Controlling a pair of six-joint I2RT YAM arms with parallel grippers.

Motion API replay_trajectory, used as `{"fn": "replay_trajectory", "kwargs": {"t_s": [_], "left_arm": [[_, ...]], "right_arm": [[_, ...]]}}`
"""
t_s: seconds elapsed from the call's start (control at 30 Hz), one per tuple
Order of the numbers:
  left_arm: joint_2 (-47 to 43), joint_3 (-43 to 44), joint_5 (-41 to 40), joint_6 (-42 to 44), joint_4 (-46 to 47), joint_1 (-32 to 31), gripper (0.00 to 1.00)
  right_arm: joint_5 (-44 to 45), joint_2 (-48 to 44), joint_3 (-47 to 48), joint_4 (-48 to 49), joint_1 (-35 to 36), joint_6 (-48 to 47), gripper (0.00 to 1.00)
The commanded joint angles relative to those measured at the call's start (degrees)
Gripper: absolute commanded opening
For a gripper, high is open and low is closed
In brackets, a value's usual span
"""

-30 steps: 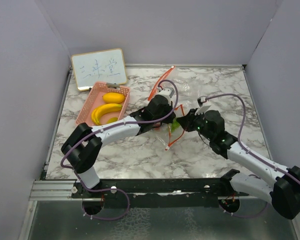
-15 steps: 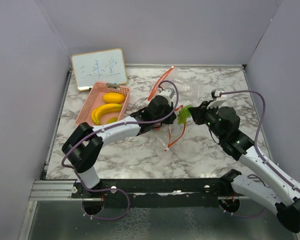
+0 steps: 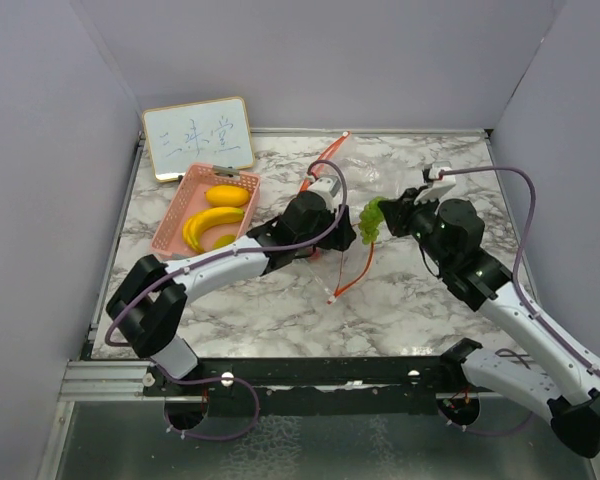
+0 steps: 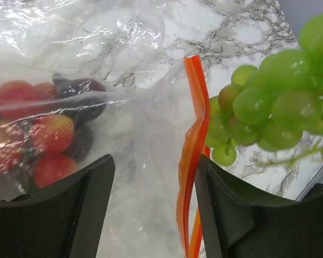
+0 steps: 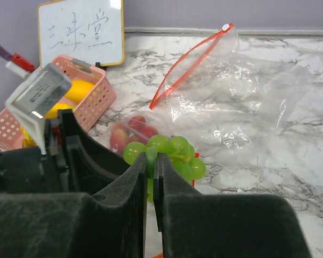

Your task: Open the zip-top bag and remove the fake food

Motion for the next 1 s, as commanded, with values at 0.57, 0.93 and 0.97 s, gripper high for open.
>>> {"fn": "replay_trajectory", "kwargs": {"t_s": [0.57,0.93,0.97], "left_arm": [[-24.1,-25.2,-4.8,-6.0,4.2,16.0,0.57],[-33.2,-28.4,-8.8,-5.0,1.8,16.7,0.57],[-33.8,-29.4,-8.0,-5.1,1.8,16.8,0.57]], "right_arm": [[-21.6,20.1,22.3,7.7,-0.1,-2.3,0.02],[-27.6,44.8,35.6,11.1,7.5,-2.5,0.02],[-28.0,47.5,37.7,11.3,8.4,-2.4,0.02]]}}
